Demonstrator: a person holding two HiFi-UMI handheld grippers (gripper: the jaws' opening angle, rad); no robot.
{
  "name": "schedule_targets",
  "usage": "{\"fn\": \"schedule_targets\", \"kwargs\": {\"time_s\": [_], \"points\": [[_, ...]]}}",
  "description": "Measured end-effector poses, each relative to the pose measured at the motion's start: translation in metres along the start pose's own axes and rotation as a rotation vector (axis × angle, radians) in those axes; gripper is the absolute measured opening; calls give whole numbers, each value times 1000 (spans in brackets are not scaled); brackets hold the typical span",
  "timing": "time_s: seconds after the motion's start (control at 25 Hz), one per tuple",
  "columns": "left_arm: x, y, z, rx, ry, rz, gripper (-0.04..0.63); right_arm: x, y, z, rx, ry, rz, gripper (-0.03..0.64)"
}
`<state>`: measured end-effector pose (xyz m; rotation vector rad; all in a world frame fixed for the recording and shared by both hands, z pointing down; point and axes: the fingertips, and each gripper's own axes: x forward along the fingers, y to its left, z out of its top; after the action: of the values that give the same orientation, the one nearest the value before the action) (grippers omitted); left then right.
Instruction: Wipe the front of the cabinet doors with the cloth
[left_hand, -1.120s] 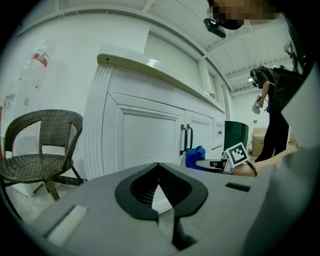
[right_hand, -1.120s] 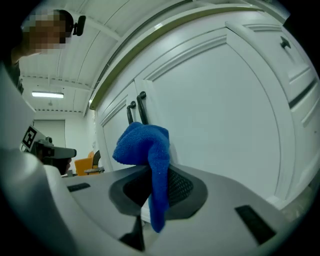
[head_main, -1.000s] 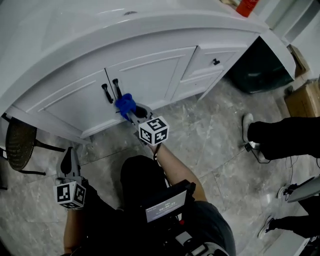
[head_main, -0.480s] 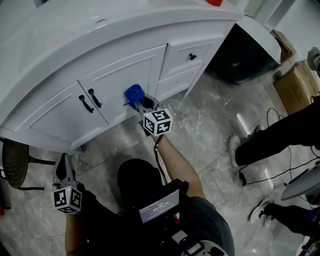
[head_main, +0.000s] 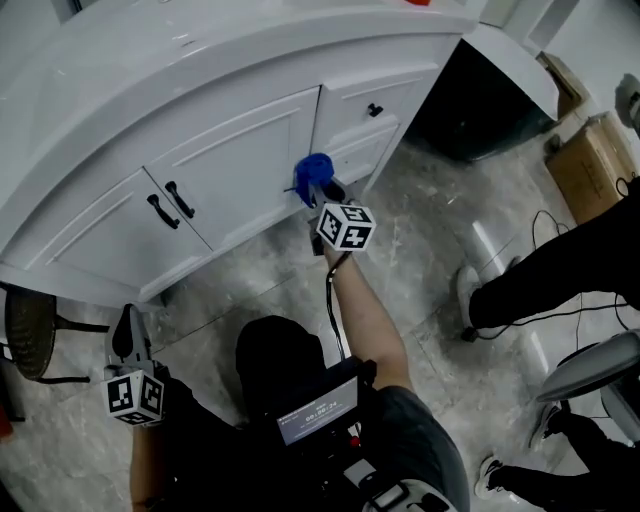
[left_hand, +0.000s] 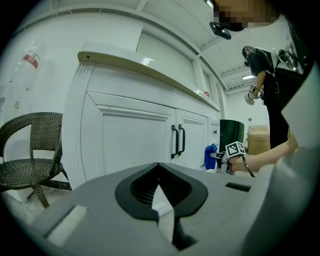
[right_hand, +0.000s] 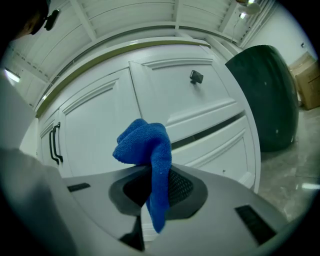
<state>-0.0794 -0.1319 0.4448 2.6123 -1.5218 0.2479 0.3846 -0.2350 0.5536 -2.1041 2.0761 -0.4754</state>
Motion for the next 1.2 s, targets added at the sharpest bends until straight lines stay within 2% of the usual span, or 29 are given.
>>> {"fn": "schedule_targets", "kwargs": {"time_s": [0.12, 0.24, 0.4, 0.6, 0.68, 0.76, 0.88, 1.0, 1.2], "points": [[-4, 4, 1, -5, -4, 8, 3, -7, 5, -3, 26, -5, 9, 49], [-3, 5, -1, -24, -10, 6, 3, -17, 39, -6, 3, -3, 84, 49], [-5, 9, -11, -50, -5, 4, 3, -26, 122, -37, -52, 43, 262, 49], [-15, 20, -21, -53, 11, 18, 3, -33, 235, -85, -160, 98, 549, 49], [-20, 27, -26, -48, 21, 32, 3, -28, 261, -102, -181, 117, 610, 49], [-26, 35, -29, -40, 33, 50, 3, -17, 267, -119, -180, 139, 606, 49], [-33, 46, -31, -32, 40, 80, 3, 5, 247, -134, -151, 152, 510, 49], [-38, 52, -32, -32, 41, 103, 3, 13, 226, -134, -113, 143, 437, 49], [-31, 50, -31, -22, 42, 94, 3, 18, 190, -121, -78, 107, 348, 49]]}}
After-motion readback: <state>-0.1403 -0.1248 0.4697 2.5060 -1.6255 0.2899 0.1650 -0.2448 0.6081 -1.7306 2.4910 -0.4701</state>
